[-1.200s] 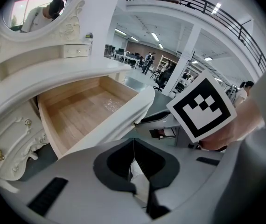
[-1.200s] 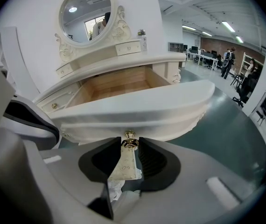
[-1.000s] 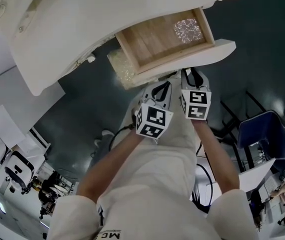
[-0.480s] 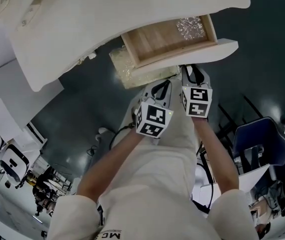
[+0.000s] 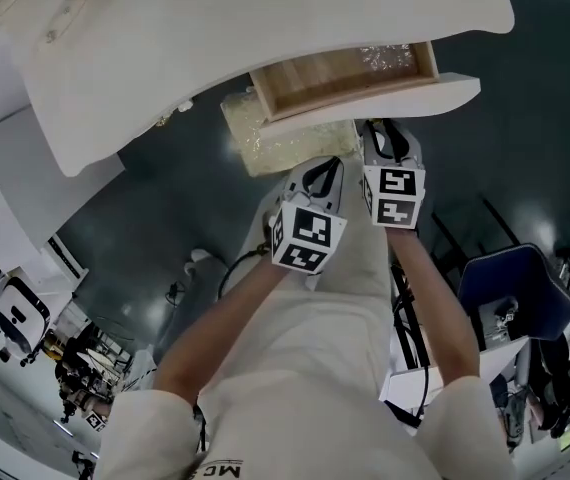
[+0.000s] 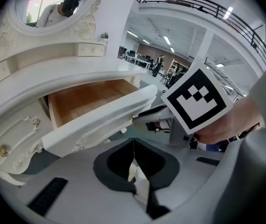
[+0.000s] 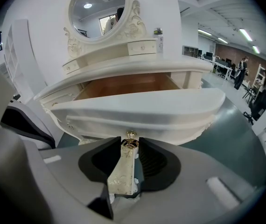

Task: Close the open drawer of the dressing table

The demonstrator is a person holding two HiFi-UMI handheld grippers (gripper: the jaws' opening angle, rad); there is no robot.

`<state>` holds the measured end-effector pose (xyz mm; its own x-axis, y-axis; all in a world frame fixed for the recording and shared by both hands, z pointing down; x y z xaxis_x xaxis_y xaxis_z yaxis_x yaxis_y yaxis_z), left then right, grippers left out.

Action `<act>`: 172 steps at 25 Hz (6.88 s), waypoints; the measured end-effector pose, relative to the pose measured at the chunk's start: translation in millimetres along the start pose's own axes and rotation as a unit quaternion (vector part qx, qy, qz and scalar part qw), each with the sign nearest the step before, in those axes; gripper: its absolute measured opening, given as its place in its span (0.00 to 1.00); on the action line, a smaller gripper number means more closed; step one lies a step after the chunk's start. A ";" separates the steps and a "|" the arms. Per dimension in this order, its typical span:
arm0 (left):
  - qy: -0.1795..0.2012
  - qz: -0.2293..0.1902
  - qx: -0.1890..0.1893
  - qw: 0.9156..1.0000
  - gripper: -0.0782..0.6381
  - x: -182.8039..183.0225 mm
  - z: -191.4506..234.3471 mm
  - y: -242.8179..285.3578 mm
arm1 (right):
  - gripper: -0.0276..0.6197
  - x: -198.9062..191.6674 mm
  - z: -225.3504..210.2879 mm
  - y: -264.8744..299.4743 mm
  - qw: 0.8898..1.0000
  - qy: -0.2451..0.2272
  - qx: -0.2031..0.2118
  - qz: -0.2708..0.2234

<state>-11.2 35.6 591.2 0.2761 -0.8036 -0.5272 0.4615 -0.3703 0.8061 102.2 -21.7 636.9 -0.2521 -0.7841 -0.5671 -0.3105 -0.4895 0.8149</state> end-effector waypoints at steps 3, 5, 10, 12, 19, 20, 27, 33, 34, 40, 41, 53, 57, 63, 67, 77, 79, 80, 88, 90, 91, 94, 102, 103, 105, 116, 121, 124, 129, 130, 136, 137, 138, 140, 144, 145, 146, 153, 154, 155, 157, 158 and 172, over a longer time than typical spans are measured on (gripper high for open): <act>-0.005 -0.003 0.003 1.000 0.12 4.0 1.7 1.7 | 0.22 7.6 -1.2 4.9 1.000 -0.007 0.002 -0.001; -0.008 -0.006 0.005 1.000 0.12 6.8 3.9 2.6 | 0.22 13.0 -2.0 8.5 1.000 -0.009 0.005 -0.003; -0.018 -0.013 0.018 1.000 0.12 13.1 13.1 3.5 | 0.22 25.8 -2.1 17.6 1.000 -0.013 0.010 -0.005; -0.021 -0.015 0.022 0.999 0.12 16.0 16.5 4.0 | 0.22 30.2 -2.6 20.5 1.000 -0.012 0.010 -0.004; -0.034 -0.021 0.034 0.999 0.12 24.0 22.5 5.2 | 0.22 41.6 -4.8 26.2 1.000 -0.017 0.015 -0.006; -0.035 -0.022 0.034 0.999 0.12 24.8 22.3 5.4 | 0.22 42.8 -5.5 26.3 1.000 -0.019 0.016 -0.006; -0.043 -0.026 0.039 0.998 0.12 28.2 27.3 7.4 | 0.22 52.9 -5.3 33.3 1.000 -0.023 0.018 -0.007; -0.048 -0.031 0.044 0.997 0.12 32.4 32.9 5.5 | 0.22 61.1 -6.0 37.8 1.000 -0.023 0.018 -0.010; -0.050 -0.032 0.046 0.997 0.12 32.7 34.0 5.3 | 0.22 62.3 -6.2 38.2 0.999 -0.024 0.018 -0.011; -0.058 -0.033 0.052 0.996 0.12 29.8 41.9 3.3 | 0.22 68.5 -5.1 44.4 0.999 -0.023 0.017 -0.014; -0.059 -0.034 0.053 0.996 0.12 29.4 43.1 3.1 | 0.22 70.0 -4.9 45.8 1.000 -0.022 0.017 -0.015; -0.073 -0.037 0.064 0.995 0.12 25.8 65.1 -3.4 | 0.22 88.1 5.9 63.0 0.999 -0.024 0.015 -0.022; -0.080 -0.040 0.069 0.994 0.12 17.5 108.5 -20.8 | 0.22 105.3 43.7 83.7 0.999 -0.023 0.017 -0.025; -0.081 -0.041 0.074 0.993 0.12 26.3 63.6 -0.2 | 0.22 93.3 -1.7 68.7 0.999 -0.016 0.018 -0.036; -0.083 -0.043 0.077 0.993 0.12 27.4 57.4 -0.7 | 0.22 96.1 -6.3 66.7 0.999 -0.016 0.017 -0.041; -0.084 -0.046 0.082 0.992 0.12 35.1 2.1 25.4 | 0.22 75.0 -59.9 50.6 0.999 -0.016 0.015 -0.046; -0.083 -0.047 0.083 0.992 0.12 36.1 -16.3 29.7 | 0.22 67.4 -74.4 41.3 0.999 -0.016 0.014 -0.048; -0.083 -0.048 0.084 0.992 0.12 36.1 -24.0 30.8 | 0.23 64.2 -79.9 37.4 0.999 -0.015 0.016 -0.050; -0.078 -0.053 0.084 0.992 0.12 29.7 52.4 -12.2 | 0.32 102.4 -6.6 62.8 0.998 -0.016 0.039 -0.052; -0.075 -0.056 0.085 0.992 0.12 29.6 57.0 -19.1 | 0.32 104.8 -0.5 56.5 0.998 -0.018 0.036 -0.054; -0.072 -0.058 0.085 0.992 0.12 30.8 56.3 -20.6 | 0.32 104.7 -1.5 52.7 0.998 -0.016 0.034 -0.054; -0.065 -0.063 0.083 0.992 0.12 32.6 48.3 -31.5 | 0.31 101.3 -4.1 30.3 0.998 -0.006 0.023 -0.059; -0.049 -0.078 0.075 0.993 0.12 47.5 53.0 -41.5 | 0.11 106.7 -1.4 4.9 0.996 0.053 0.038 -0.052; -0.045 -0.079 0.074 0.993 0.12 49.2 51.7 -43.7 | 0.11 107.4 0.7 -0.5 0.996 0.062 0.043 -0.054; -0.035 -0.085 0.071 0.993 0.12 53.9 47.0 -49.2 | 0.11 109.2 4.1 -13.9 0.995 0.070 0.044 -0.059; -0.019 -0.117 0.052 0.992 0.12 75.5 38.9 -87.0 | 0.09 130.3 20.5 -78.6 0.991 0.083 0.039 -0.094; -0.021 -0.132 0.040 0.990 0.12 84.1 30.9 -109.0 | 0.08 137.4 34.4 -116.8 0.991 0.059 0.039 -0.111; -0.014 -0.146 0.037 0.989 0.12 91.8 29.3 -122.6 | 0.07 144.5 44.6 -136.9 0.989 0.040 0.037 -0.135; -0.013 -0.162 0.027 0.986 0.12 96.7 23.6 -145.7 | 0.06 146.9 61.8 -166.6 0.986 0.033 0.040 -0.159; -0.011 -0.167 0.026 0.986 0.12 99.4 22.8 -151.6 | 0.06 148.4 65.3 -171.8 0.985 0.032 0.042 -0.163; -0.014 -0.177 0.014 0.984 0.12 106.7 12.4 -184.2 | 0.05 152.8 82.6 -207.6 0.981 0.022 0.050 -0.185; -0.014 -0.182 0.011 0.983 0.12 108.2 11.5 -189.4 | 0.05 154.6 85.4 -212.5 0.980 0.021 0.051 -0.190; -0.013 -0.186 0.008 0.982 0.12 109.3 10.8 -194.7 | 0.05 156.4 88.7 -217.1 0.979 0.021 0.053 -0.194; -0.009 -0.190 0.003 0.982 0.12 110.6 8.4 -204.7 | 0.05 158.4 95.9 -225.8 0.977 0.021 0.056 -0.203; 0.025 -0.191 -0.005 0.981 0.12 113.2 -2.5 -218.5 | 0.05 156.4 105.4 -244.7 0.974 0.017 0.056 -0.217; 0.032 -0.192 -0.007 0.981 0.12 114.1 -5.3 -221.7 | 0.05 154.7 107.0 -249.6 0.974 0.017 0.053 -0.220; 0.036 -0.194 -0.009 0.980 0.12 115.6 -6.9 -224.6 | 0.05 153.3 108.6 -253.2 0.974 0.017 0.051 -0.222; 0.040 -0.213 -0.007 0.976 0.12 119.4 -19.1 -228.6 | 0.05 135.8 110.7 -265.4 0.974 0.028 0.021 -0.222; 0.043 -0.210 -0.008 0.977 0.12 115.9 -22.2 -226.5 | 0.05 132.5 111.4 -268.1 0.974 0.030 0.019 -0.222; 0.048 -0.206 -0.011 0.977 0.12 113.5 -25.6 -224.4 | 0.05 129.7 111.3 -270.4 0.974 0.033 0.016 -0.224; 0.058 -0.204 -0.019 0.977 0.12 113.0 -32.6 -222.5 | 0.05 125.7 110.6 -273.5 0.973 0.037 0.011 -0.227; 0.064 -0.206 -0.022 0.976 0.12 115.0 -35.8 -223.6 | 0.05 124.5 111.0 -274.5 0.973 0.034 0.008 -0.228; 0.085 -0.219 -0.032 0.971 0.12 122.2 -43.0 -226.6 | 0.05 120.7 112.5 -285.3 0.973 0.028 -0.013 -0.231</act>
<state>-45.7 41.3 332.6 0.1744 -0.4845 -0.8573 0.6166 -0.6250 0.4787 57.3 66.1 322.5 -0.0411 -0.4981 -0.8661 -0.3546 -0.8032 0.4787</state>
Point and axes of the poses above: the fingertips, and each gripper's own axes: y forward along the fingers, z to its left, x out of its top, the point moved 6 cm from there along -y, backward along the fingers, and after that the axes turned 1 degree about -y, right-handed, at the moved point
